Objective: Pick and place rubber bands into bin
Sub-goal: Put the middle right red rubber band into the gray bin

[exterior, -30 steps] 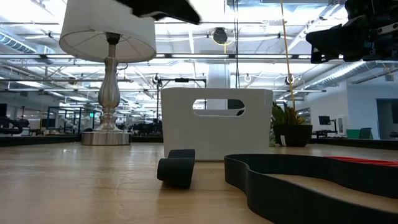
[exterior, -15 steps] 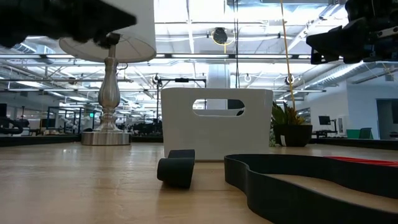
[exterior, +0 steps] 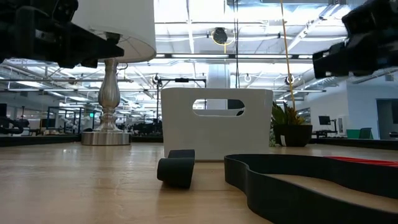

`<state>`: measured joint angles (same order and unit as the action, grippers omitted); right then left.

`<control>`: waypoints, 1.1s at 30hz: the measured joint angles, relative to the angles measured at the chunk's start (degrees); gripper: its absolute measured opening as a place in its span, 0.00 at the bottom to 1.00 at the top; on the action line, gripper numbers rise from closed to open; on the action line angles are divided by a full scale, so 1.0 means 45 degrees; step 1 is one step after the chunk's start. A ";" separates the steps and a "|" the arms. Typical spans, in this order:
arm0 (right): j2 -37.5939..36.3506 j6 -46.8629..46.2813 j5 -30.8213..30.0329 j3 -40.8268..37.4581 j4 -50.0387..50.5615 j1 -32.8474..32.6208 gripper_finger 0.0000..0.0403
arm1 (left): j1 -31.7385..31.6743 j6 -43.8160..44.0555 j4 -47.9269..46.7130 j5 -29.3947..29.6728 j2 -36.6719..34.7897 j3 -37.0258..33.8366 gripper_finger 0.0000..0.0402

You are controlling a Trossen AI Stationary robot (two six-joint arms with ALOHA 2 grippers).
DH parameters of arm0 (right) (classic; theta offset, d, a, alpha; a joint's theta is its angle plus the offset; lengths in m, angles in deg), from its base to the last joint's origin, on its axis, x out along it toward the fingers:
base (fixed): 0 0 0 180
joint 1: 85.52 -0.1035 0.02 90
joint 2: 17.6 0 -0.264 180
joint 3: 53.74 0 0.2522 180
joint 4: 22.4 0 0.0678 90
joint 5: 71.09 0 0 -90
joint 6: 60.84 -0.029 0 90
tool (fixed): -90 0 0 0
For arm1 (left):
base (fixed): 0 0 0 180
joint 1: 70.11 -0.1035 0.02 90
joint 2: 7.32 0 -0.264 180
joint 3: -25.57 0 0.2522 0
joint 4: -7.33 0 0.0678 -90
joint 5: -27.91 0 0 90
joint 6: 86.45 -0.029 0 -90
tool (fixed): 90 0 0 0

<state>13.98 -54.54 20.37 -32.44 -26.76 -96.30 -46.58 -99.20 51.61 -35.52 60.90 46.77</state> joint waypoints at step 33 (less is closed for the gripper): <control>0.9169 -0.7196 -0.1870 0.5069 0.5052 -0.7676 0.46 | -0.1297 0.0690 0.0602 -0.0126 0.0000 0.0000 0.10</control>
<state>55.24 -86.92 11.96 -9.62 -4.02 -130.85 -52.42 -96.09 54.32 -36.09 60.90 46.77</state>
